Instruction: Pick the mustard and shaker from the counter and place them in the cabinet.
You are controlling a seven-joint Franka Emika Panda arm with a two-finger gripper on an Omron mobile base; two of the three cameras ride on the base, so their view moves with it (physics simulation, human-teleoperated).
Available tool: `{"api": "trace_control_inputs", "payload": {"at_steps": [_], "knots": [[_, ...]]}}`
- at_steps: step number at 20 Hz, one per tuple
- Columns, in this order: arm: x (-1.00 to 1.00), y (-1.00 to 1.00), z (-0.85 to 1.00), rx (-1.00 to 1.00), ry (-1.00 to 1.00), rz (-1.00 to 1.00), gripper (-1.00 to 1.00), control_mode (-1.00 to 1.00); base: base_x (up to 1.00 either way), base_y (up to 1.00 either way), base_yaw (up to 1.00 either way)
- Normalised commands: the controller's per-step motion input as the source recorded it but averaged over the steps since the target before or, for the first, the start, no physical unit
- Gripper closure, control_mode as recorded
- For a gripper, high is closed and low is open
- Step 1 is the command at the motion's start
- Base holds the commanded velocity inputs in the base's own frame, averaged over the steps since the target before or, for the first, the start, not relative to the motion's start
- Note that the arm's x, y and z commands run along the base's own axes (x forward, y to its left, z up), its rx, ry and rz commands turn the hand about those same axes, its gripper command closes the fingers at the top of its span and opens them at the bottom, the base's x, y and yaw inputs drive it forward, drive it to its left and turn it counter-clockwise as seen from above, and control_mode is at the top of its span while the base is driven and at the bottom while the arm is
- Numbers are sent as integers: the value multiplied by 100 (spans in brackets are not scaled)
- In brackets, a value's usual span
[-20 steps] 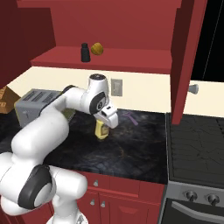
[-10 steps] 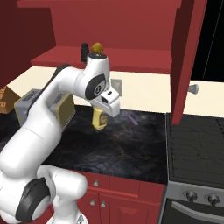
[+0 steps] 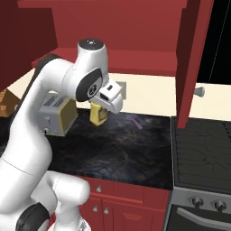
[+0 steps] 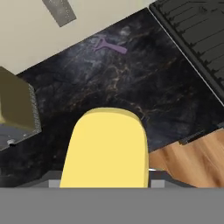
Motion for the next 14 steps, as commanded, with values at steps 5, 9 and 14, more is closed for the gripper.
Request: {"api": "trace_control_inputs", "payload": {"at_steps": [5, 9, 14], "knots": [[-44, 1, 56, -3, -27, 3, 100, -100, 0, 0, 0], [-21, 1, 51, 0, -15, 3, 100, -100, 0, 0, 0], [-23, 1, 44, -2, -18, 1, 100, -100, 0, 0, 0]]}}
